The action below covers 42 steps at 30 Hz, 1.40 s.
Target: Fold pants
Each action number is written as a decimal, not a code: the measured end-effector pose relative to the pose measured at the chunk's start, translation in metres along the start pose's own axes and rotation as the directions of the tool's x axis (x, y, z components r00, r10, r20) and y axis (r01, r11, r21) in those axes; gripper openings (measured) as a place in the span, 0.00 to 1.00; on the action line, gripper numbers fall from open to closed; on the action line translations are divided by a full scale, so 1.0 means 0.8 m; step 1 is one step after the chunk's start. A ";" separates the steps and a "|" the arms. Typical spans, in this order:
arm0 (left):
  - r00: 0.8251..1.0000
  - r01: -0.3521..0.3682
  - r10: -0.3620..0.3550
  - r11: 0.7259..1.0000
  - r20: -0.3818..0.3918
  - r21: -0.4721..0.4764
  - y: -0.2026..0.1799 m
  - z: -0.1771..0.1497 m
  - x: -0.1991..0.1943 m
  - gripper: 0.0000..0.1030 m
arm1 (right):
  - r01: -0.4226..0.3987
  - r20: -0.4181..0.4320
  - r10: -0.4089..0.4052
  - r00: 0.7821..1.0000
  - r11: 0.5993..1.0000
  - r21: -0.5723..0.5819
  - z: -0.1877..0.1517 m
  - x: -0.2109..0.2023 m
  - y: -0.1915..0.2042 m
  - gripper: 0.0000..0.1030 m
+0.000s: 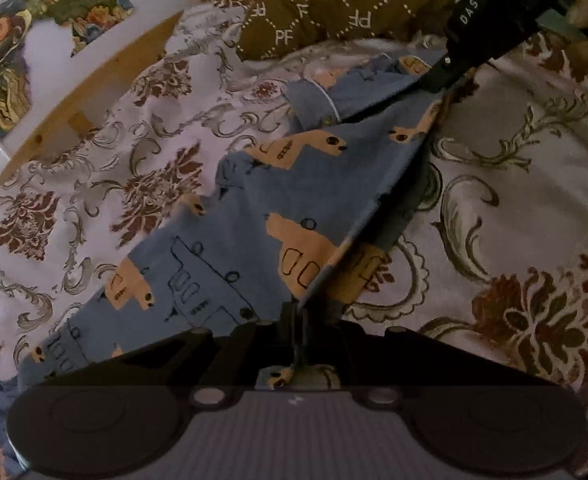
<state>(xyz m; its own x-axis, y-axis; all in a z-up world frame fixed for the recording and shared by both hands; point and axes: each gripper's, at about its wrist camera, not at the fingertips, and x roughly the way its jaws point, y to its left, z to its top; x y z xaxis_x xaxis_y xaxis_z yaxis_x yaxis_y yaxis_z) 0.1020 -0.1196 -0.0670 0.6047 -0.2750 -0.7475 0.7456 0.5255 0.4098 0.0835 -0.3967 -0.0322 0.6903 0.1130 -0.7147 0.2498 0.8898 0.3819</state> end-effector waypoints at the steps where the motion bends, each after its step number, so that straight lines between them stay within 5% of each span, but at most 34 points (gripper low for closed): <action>1: 1.000 0.008 -0.008 1.000 -0.004 -0.002 0.001 0.001 0.001 0.03 | 0.007 0.006 -0.007 1.000 1.000 -0.025 -0.001 -0.001 0.004 0.10; 6: 0.993 0.119 -0.120 0.987 -0.002 -0.110 0.030 0.000 -0.002 0.15 | 0.026 0.011 -0.025 1.000 0.997 -0.075 -0.006 -0.012 0.002 0.39; 8: 0.981 0.194 -0.194 0.964 0.019 -0.183 0.046 0.000 -0.010 0.49 | 0.019 0.018 -0.017 1.000 0.996 -0.090 -0.007 -0.022 0.002 0.54; 10: 0.968 0.253 -0.246 0.933 0.059 -0.258 0.064 0.000 -0.018 0.67 | 0.021 0.046 -0.017 0.999 0.994 -0.109 -0.011 -0.034 0.005 0.80; 13: 0.954 0.300 -0.281 0.897 0.106 -0.324 0.089 0.011 -0.031 0.76 | 0.041 0.105 -0.026 0.994 0.987 -0.152 -0.016 -0.055 0.008 0.88; 16: 0.956 0.292 -0.263 0.893 0.131 -0.341 0.107 0.041 -0.031 0.90 | 0.051 0.138 -0.024 0.990 0.980 -0.191 -0.015 -0.064 0.010 0.97; 24: 0.933 0.360 -0.335 0.870 0.130 -0.336 0.136 0.177 0.030 0.98 | 0.186 0.291 -0.068 0.954 0.897 -0.400 -0.007 -0.039 0.046 0.98; 28: 0.912 0.395 -0.404 0.826 0.065 -0.403 0.146 0.236 0.092 0.98 | 0.207 0.289 -0.055 0.956 0.824 -0.528 -0.010 -0.002 0.085 0.95; 32: 0.878 0.421 -0.479 0.759 0.012 -0.497 0.160 0.268 0.154 0.98 | 0.238 0.305 -0.042 0.951 0.731 -0.640 -0.020 0.034 0.121 0.95; 38: 0.838 0.440 -0.543 0.722 -0.044 -0.534 0.171 0.279 0.211 0.97 | 0.333 0.359 -0.082 0.930 0.604 -0.725 -0.033 0.079 0.146 0.87; 40: 0.820 0.458 -0.570 0.716 -0.061 -0.527 0.171 0.281 0.220 0.90 | 0.338 0.352 -0.096 0.931 0.591 -0.732 -0.034 0.086 0.147 0.73; 42: 0.797 0.480 -0.599 0.706 -0.077 -0.521 0.168 0.283 0.231 0.70 | 0.336 0.344 -0.103 0.933 0.585 -0.738 -0.036 0.091 0.146 0.62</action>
<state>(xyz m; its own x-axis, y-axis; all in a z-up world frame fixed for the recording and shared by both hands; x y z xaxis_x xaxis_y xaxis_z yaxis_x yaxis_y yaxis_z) 0.3772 -0.2818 -0.0317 0.0132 -0.4719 -0.8816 0.6704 0.6583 -0.3423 0.1431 -0.2721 -0.0565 0.8523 -0.1379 -0.5046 -0.1230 0.8847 -0.4496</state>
